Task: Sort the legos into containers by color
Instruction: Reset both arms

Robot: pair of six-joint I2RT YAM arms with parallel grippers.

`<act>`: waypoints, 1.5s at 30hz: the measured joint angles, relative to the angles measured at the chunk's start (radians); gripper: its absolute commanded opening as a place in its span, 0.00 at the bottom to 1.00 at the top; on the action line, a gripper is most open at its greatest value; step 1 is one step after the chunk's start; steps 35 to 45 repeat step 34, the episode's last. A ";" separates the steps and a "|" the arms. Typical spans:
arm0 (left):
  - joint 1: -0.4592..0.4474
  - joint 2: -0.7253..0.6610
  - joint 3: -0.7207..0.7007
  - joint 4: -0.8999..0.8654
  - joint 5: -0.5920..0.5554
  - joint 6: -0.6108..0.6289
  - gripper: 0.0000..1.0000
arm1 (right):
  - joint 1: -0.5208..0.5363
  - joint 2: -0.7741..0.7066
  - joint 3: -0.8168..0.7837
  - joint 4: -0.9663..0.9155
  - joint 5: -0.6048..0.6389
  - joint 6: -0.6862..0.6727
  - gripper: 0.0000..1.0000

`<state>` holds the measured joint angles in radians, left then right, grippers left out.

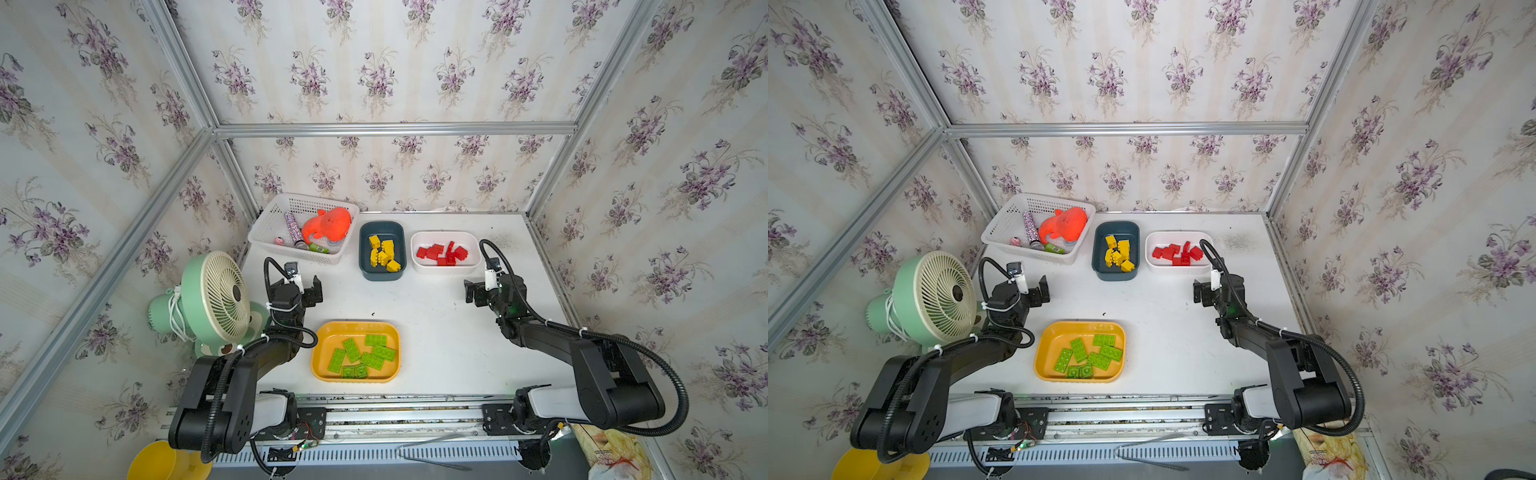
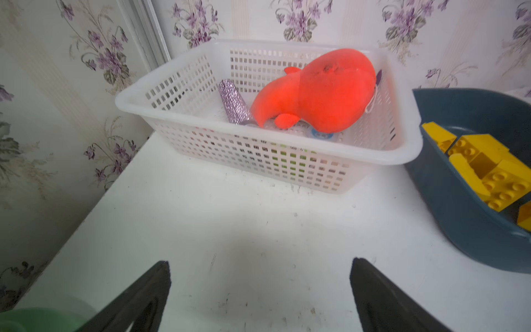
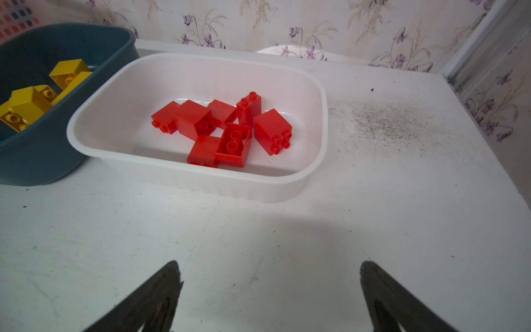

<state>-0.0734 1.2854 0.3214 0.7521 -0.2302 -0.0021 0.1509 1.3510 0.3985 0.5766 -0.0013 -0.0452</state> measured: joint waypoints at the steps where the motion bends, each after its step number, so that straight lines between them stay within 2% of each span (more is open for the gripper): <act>1: 0.000 -0.001 -0.011 0.027 0.000 0.000 0.99 | 0.013 -0.010 -0.014 0.012 -0.007 -0.010 1.00; 5: -0.014 0.039 -0.082 0.145 -0.003 0.018 0.99 | 0.015 -0.013 -0.019 0.035 -0.017 -0.022 1.00; 9: -0.017 0.032 -0.082 0.196 0.002 0.026 0.99 | 0.005 -0.026 -0.040 0.060 -0.019 -0.022 1.00; 22: -0.002 0.033 -0.064 0.196 0.019 0.026 0.99 | 0.024 -0.040 -0.074 0.117 -0.008 -0.029 1.00; 45: 0.006 0.033 -0.057 0.189 0.027 0.025 0.99 | 0.024 -0.022 -0.045 0.111 0.002 -0.033 1.00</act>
